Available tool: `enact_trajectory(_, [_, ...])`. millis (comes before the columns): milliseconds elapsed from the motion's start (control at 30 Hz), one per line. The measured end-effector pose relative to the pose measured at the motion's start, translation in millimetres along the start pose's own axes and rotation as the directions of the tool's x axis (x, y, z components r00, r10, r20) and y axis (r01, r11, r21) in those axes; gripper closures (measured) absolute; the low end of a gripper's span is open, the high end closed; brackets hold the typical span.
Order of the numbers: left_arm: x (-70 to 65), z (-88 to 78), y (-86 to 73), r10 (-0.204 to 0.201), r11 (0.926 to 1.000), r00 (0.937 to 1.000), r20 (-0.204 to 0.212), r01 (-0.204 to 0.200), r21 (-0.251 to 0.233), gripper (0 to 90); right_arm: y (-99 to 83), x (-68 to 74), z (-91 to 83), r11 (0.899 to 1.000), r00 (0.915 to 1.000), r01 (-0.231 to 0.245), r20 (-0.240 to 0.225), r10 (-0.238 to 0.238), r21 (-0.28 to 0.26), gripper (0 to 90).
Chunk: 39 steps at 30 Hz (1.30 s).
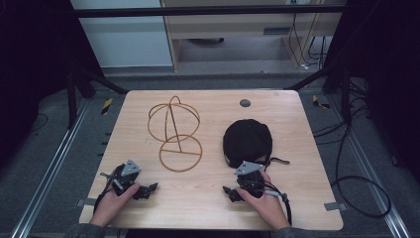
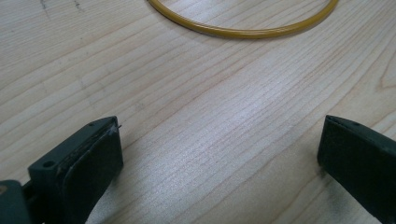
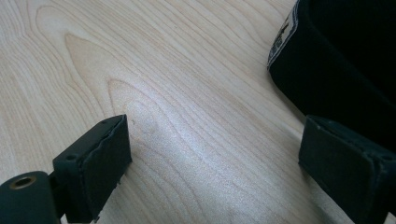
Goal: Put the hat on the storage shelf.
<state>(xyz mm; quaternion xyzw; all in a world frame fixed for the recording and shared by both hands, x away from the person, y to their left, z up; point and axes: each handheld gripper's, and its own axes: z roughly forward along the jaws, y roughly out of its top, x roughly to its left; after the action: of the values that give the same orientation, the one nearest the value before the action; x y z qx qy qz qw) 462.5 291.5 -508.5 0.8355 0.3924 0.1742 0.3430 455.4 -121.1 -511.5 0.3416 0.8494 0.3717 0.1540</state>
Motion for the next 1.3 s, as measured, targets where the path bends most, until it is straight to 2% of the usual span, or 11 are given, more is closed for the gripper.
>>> enact_trajectory(600, [-1.0, -0.3, -0.3, -0.002, 1.0, 1.0, -0.001, 0.002, 0.001, 0.0, -1.3, 0.1, -1.2, 1.0, 0.9998, -0.017, 0.012, 0.017, 0.005, 7.1])
enact_trajectory(733, [-0.8, -0.3, -0.2, -0.001, 1.0, 1.0, 0.0, 0.001, 0.001, 0.0, -2.1, 0.2, -5.9, 1.0, 0.9997, 0.001, 0.023, -0.002, 0.018, 8.4])
enact_trajectory(833, [-0.9, -0.3, -0.3, -0.002, 1.0, 1.0, 0.001, 0.002, 0.001, 0.0, -1.2, 1.0, -11.7, 1.0, 0.9996, -0.003, 0.03, 0.003, 0.003, 8.2])
enact_trajectory(933, [-0.9, -0.3, -0.3, -0.001, 1.0, 1.0, 0.0, 0.001, 0.001, 0.0, 2.1, 1.8, -15.9, 1.0, 0.9977, 0.011, 0.067, -0.012, 0.012, 8.0])
enact_trajectory(1033, [-0.9, -0.3, -0.3, -0.001, 1.0, 1.0, 0.0, 0.001, 0.001, 0.0, 5.9, -0.7, -22.4, 1.0, 0.9973, 0.018, 0.07, -0.019, 0.017, 7.5])
enact_trajectory(1200, [-0.8, -0.3, -0.3, 0.001, 1.0, 1.0, 0.002, -0.001, 0.001, 0.0, 11.0, -6.5, -34.2, 0.995, 0.9931, 0.075, 0.086, -0.08, 0.059, 7.7])
enact_trajectory(1300, [-0.9, -0.4, -0.4, 0.001, 1.0, 1.0, 0.002, -0.001, 0.001, 0.0, 16.2, -9.0, -43.9, 0.995, 0.9915, 0.083, 0.095, -0.088, 0.063, 7.3])
